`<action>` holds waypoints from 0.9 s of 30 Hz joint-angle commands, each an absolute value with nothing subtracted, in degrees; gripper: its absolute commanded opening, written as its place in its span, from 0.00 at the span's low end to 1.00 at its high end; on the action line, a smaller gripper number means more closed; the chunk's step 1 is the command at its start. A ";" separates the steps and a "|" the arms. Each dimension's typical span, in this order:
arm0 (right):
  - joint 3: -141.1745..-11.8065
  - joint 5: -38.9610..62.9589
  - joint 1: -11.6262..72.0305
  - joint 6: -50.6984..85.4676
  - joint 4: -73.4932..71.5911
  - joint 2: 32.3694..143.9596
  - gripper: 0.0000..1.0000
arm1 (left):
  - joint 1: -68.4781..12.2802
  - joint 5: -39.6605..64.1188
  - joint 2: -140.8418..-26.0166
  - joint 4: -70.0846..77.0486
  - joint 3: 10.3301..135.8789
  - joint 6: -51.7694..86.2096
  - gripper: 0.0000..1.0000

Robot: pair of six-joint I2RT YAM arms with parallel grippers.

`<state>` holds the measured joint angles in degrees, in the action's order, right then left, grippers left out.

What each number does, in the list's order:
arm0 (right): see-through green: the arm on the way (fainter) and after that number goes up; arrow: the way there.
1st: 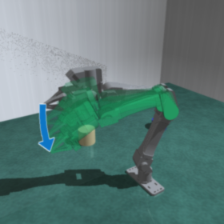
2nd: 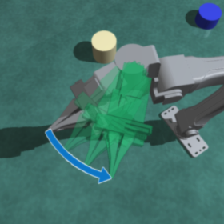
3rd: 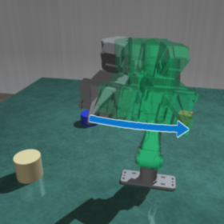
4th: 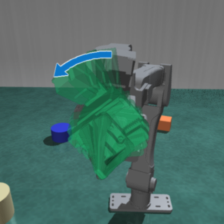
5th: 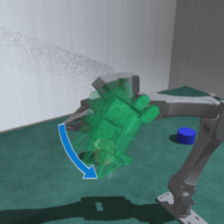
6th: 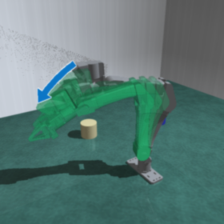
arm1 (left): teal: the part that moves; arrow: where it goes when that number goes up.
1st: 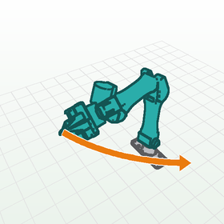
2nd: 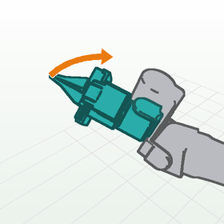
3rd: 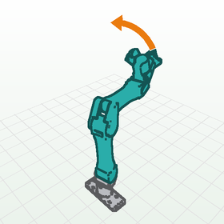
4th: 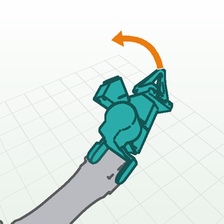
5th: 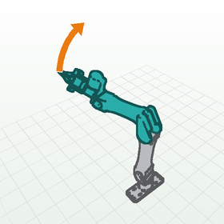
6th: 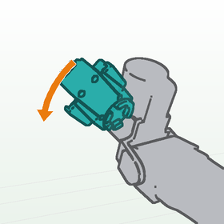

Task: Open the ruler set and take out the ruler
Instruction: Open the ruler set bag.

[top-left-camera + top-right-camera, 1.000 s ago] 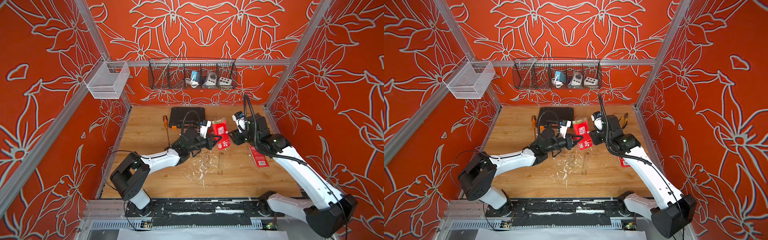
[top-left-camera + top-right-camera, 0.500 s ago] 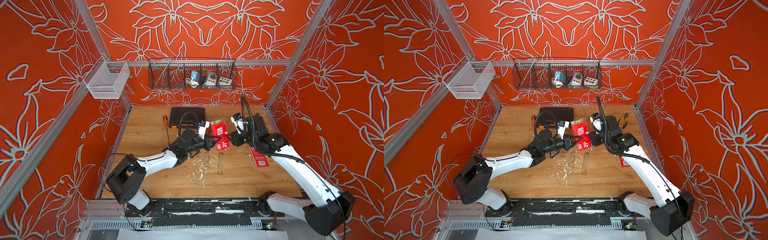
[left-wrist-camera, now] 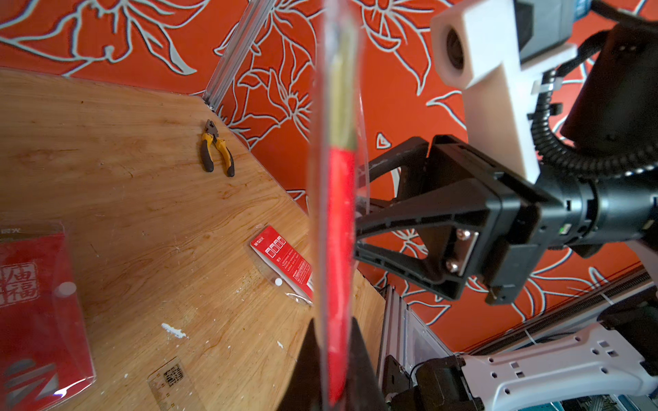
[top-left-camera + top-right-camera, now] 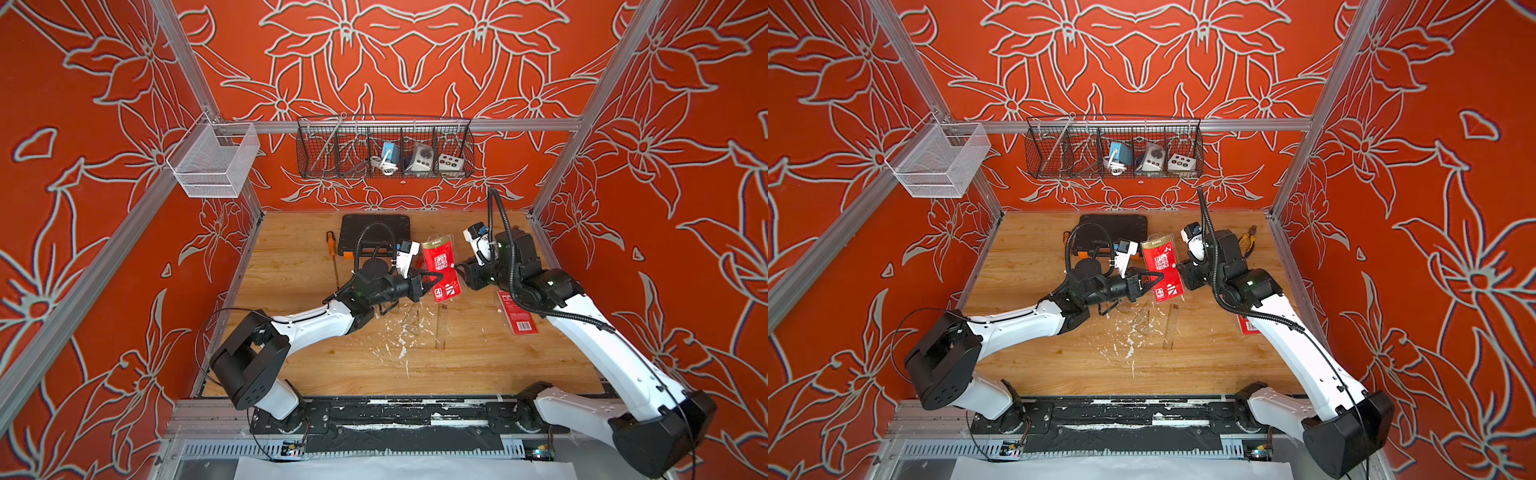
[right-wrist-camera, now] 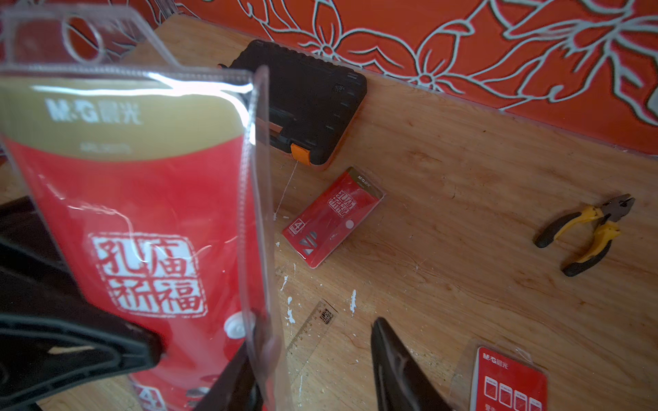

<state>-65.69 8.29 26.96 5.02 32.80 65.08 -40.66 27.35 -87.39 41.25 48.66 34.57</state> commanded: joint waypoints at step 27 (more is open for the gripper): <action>-63.12 37.43 21.55 6.09 35.36 65.46 0.00 | -34.36 25.16 -89.22 38.55 48.08 34.92 0.47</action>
